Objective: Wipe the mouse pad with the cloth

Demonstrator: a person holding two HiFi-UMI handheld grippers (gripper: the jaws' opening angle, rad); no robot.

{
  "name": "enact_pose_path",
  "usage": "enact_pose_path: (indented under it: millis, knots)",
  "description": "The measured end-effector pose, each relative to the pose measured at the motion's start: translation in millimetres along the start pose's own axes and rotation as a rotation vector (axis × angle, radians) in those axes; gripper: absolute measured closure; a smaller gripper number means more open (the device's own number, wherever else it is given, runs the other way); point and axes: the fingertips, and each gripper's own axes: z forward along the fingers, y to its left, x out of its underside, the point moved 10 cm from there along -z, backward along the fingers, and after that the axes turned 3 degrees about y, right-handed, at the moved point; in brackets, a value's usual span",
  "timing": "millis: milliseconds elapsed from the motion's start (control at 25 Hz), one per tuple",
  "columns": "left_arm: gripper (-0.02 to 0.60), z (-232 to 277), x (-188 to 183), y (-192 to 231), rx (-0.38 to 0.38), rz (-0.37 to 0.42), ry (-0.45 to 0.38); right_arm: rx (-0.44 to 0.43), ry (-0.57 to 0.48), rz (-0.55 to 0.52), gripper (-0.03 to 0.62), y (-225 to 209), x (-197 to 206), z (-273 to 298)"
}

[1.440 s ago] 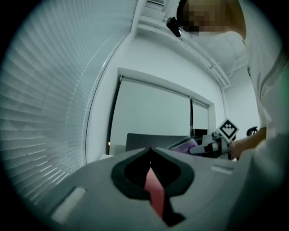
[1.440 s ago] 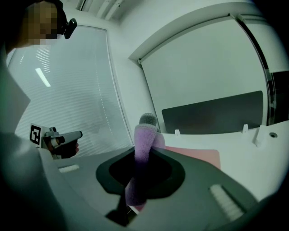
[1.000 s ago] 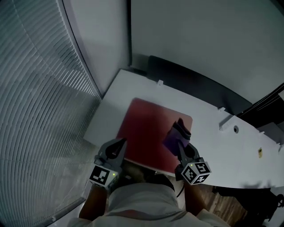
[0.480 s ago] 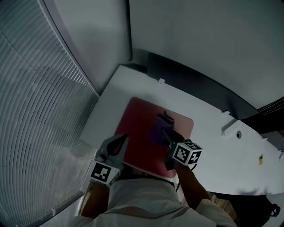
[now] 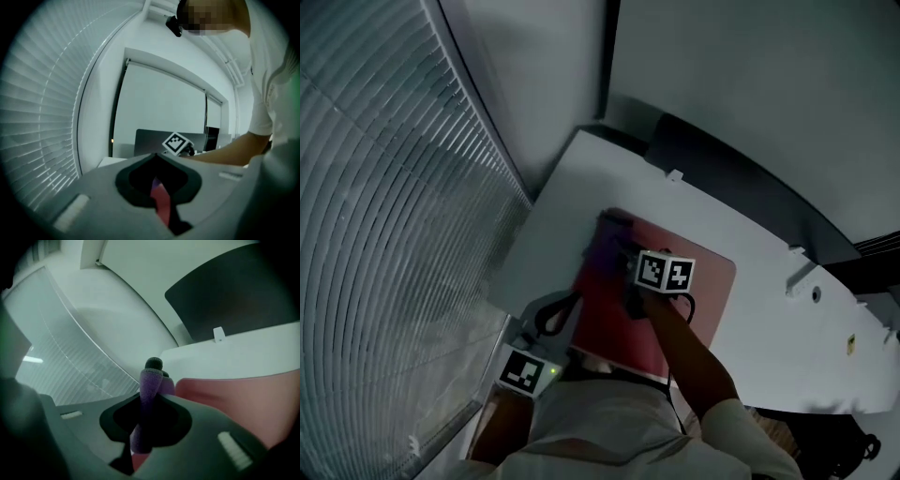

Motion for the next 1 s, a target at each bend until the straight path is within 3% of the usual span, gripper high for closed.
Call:
enact_pose_path:
  millis: [200, 480, 1000]
  knots:
    - [0.58, -14, 6, 17, -0.003, -0.021, 0.025, 0.188, 0.115, -0.136, 0.546, -10, -4, 49]
    - [0.58, -5, 5, 24, 0.034, -0.031, 0.013, 0.308, 0.137, -0.014, 0.545, -63, 4, 32]
    - [0.58, 46, -17, -42, 0.161, 0.015, 0.024, 0.552, 0.123, 0.012, 0.543, -172, 34, -134]
